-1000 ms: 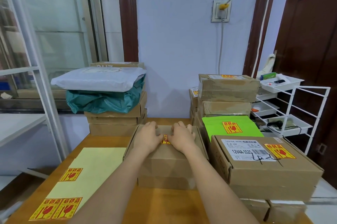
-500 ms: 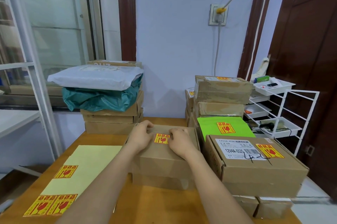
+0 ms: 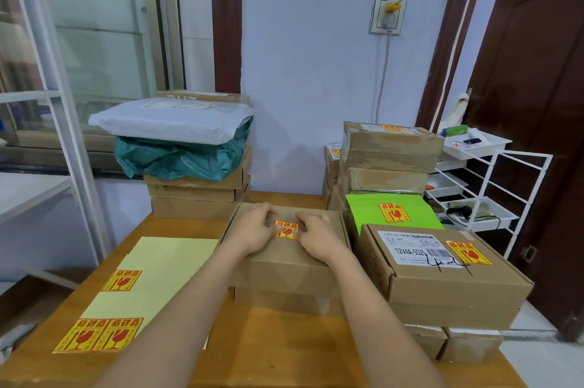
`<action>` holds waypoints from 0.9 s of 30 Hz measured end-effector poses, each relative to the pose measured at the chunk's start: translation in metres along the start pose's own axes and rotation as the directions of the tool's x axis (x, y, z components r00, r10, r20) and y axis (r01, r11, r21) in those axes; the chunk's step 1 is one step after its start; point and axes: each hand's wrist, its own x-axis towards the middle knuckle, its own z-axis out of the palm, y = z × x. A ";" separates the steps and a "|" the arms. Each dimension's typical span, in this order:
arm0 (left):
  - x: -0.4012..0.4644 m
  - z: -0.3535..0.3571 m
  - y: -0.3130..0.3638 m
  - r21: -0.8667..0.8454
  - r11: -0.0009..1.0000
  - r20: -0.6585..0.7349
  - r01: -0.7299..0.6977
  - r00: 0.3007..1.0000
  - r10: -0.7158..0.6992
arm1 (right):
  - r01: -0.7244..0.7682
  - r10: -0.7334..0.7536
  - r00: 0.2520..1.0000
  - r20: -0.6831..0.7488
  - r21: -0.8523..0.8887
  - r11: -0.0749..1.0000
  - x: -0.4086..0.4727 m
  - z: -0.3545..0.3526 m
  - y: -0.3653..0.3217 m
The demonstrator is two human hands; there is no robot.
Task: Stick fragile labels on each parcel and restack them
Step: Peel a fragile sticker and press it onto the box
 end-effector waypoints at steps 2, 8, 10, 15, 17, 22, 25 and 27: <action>0.002 0.002 -0.002 0.007 1.000 -0.014 -0.004 1.000 0.004 | 0.006 -0.006 1.000 -0.001 0.026 1.000 0.000 0.001 0.001; 0.003 0.006 -0.004 0.047 0.998 -0.077 -0.038 0.996 0.041 | 0.019 -0.015 0.999 -0.040 0.087 0.996 0.001 0.003 0.003; 0.002 0.008 -0.004 0.051 0.997 -0.083 -0.053 0.995 0.057 | 0.035 -0.032 0.998 -0.058 0.048 0.998 -0.001 0.004 0.005; 0.003 0.011 -0.005 0.064 0.996 -0.102 -0.068 0.992 0.075 | 0.054 -0.049 0.995 -0.085 0.057 0.997 0.001 0.006 0.007; 0.002 0.011 -0.005 0.062 0.996 -0.097 -0.060 0.993 0.065 | 0.058 -0.053 0.995 -0.089 0.051 0.997 0.001 0.006 0.008; 0.002 0.008 -0.003 0.054 0.998 -0.098 -0.043 0.994 0.049 | 0.063 -0.059 0.994 -0.097 0.048 0.997 0.000 0.004 0.005; 0.000 0.004 0.001 0.045 0.999 -0.109 -0.026 0.994 0.030 | 0.069 -0.066 0.992 -0.103 0.026 0.997 0.000 0.004 0.003; -0.004 0.003 0.003 0.030 1.000 -0.137 -0.001 0.991 0.005 | 0.060 -0.057 0.993 -0.102 0.026 0.998 -0.001 0.003 0.003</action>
